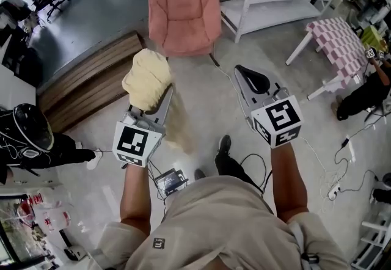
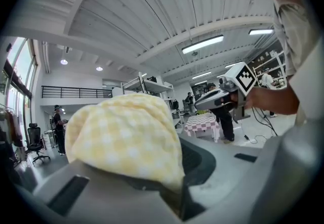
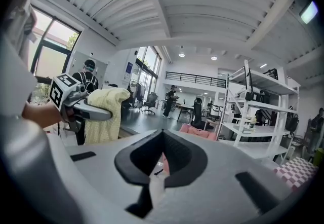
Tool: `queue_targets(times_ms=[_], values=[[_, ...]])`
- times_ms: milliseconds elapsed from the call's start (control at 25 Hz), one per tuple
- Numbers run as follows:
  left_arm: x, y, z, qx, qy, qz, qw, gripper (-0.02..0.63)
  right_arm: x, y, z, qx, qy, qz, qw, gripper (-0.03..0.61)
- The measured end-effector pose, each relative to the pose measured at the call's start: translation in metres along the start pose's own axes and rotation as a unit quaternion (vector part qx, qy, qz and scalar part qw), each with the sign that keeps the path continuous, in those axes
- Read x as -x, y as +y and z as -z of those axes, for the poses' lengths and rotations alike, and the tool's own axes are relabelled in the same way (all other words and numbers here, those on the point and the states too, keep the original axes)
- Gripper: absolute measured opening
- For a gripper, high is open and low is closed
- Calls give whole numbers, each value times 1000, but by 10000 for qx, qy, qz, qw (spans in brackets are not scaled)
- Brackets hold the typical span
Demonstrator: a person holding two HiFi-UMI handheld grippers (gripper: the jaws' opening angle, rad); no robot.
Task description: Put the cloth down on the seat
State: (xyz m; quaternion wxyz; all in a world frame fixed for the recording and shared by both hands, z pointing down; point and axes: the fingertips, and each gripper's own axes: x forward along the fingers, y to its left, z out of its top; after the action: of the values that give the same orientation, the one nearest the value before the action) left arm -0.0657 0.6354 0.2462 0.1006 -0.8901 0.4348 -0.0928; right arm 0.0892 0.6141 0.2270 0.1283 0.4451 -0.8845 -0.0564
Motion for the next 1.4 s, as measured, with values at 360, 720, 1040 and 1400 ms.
queue_targets(times_ms=[360, 720, 1040, 1400], values=[[-76, 14, 8, 25, 215, -15, 9998, 43, -57, -61, 21, -198, 43, -233, 9995, -8], [-170, 30, 14, 94, 454, -145, 9988, 43, -114, -139, 43, -274, 22, -559, 9981, -8], [-231, 39, 7, -88, 600, -243, 9979, 43, -139, -200, 52, -434, -98, -683, 9967, -8], [-277, 43, 2, -267, 708, -222, 9969, 43, -150, -244, 60, -519, -182, -706, 9960, -8]])
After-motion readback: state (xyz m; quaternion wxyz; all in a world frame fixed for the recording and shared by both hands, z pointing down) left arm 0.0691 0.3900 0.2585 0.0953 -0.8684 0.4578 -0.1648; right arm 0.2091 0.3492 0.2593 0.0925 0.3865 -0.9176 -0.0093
